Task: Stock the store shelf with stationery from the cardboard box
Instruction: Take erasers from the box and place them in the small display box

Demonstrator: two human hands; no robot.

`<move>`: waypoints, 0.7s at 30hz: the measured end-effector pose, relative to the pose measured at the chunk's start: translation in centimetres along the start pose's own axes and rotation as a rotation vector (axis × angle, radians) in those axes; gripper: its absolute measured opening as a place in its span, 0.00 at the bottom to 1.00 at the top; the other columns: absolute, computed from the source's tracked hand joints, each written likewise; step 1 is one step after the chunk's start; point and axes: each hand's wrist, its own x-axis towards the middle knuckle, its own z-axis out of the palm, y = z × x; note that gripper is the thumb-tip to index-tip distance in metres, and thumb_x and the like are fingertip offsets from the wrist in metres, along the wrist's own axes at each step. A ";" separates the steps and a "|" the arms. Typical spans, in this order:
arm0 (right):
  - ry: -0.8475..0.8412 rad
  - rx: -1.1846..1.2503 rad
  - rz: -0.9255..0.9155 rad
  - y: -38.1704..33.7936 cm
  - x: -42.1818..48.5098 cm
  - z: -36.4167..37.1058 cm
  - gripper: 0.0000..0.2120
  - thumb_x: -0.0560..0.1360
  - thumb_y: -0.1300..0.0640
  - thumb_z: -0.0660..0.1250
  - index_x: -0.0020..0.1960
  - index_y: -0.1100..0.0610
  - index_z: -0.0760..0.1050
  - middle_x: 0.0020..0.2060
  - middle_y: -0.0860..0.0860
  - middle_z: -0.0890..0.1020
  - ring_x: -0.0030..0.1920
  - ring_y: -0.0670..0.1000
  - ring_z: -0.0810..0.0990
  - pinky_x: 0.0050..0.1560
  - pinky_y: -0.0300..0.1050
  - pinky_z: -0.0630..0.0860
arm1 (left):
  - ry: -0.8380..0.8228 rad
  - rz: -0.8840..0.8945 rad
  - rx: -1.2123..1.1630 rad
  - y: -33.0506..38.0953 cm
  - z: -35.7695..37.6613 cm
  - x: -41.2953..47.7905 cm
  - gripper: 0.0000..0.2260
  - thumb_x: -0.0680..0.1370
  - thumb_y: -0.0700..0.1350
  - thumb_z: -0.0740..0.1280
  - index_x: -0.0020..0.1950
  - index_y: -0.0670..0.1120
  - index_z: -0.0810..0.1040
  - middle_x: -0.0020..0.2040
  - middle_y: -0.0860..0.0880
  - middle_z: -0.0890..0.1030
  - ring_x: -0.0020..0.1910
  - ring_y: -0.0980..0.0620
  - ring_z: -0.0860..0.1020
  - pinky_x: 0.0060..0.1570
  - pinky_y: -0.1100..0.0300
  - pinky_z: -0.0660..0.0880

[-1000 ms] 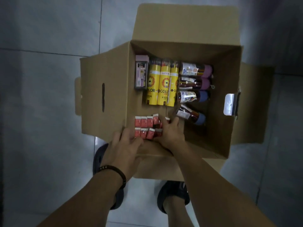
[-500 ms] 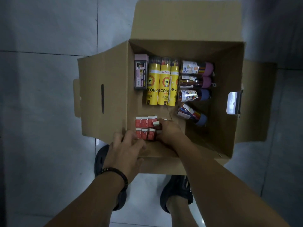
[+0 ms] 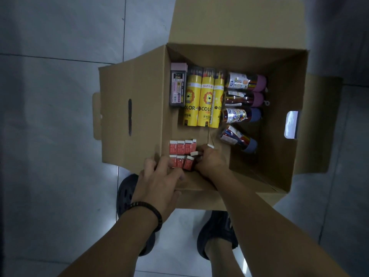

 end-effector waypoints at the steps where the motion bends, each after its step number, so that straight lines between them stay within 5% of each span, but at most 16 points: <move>1: 0.024 0.009 0.006 0.0 0.0 0.2 0.23 0.75 0.55 0.76 0.68 0.47 0.76 0.59 0.51 0.82 0.60 0.55 0.80 0.60 0.53 0.81 | -0.002 0.000 0.000 0.0 0.0 -0.1 0.16 0.73 0.50 0.76 0.57 0.59 0.77 0.68 0.56 0.67 0.63 0.47 0.65 0.59 0.51 0.76; 8: 0.002 0.083 0.124 0.8 0.4 0.3 0.19 0.72 0.42 0.78 0.60 0.47 0.82 0.52 0.48 0.84 0.53 0.51 0.81 0.52 0.46 0.77 | -0.033 0.007 0.008 -0.2 0.1 -0.3 0.16 0.75 0.53 0.75 0.61 0.61 0.75 0.69 0.57 0.66 0.65 0.49 0.63 0.65 0.53 0.73; 11: -0.055 0.119 0.078 0.7 0.2 0.2 0.17 0.75 0.48 0.78 0.62 0.47 0.82 0.51 0.47 0.84 0.50 0.48 0.80 0.47 0.43 0.77 | -0.041 -0.003 0.000 0.0 0.1 -0.3 0.16 0.75 0.53 0.75 0.61 0.61 0.75 0.69 0.57 0.65 0.66 0.49 0.62 0.66 0.52 0.73; 15: -0.077 0.236 0.040 0.3 -2.0 -2.1 0.15 0.72 0.53 0.81 0.56 0.46 0.82 0.50 0.46 0.82 0.52 0.48 0.81 0.58 0.52 0.82 | -0.116 -0.013 -0.019 -0.4 -0.2 -0.4 0.16 0.76 0.54 0.74 0.62 0.62 0.74 0.69 0.59 0.64 0.67 0.50 0.61 0.69 0.52 0.71; 18: -0.013 0.332 -0.089 -0.9 -6.6 -5.7 0.10 0.73 0.55 0.80 0.50 0.46 0.80 0.49 0.45 0.83 0.51 0.46 0.82 0.52 0.45 0.80 | -0.120 -0.107 -0.301 0.3 -2.1 -0.7 0.12 0.78 0.57 0.72 0.59 0.61 0.77 0.65 0.61 0.69 0.64 0.56 0.65 0.64 0.58 0.72; 21: 0.091 0.400 -0.258 -3.9 -14.1 -10.2 0.11 0.75 0.57 0.79 0.46 0.46 0.78 0.44 0.44 0.82 0.44 0.39 0.80 0.41 0.33 0.74 | -0.014 -0.412 -0.952 2.8 -6.1 -1.9 0.06 0.82 0.56 0.68 0.56 0.58 0.80 0.58 0.56 0.82 0.55 0.59 0.79 0.54 0.60 0.78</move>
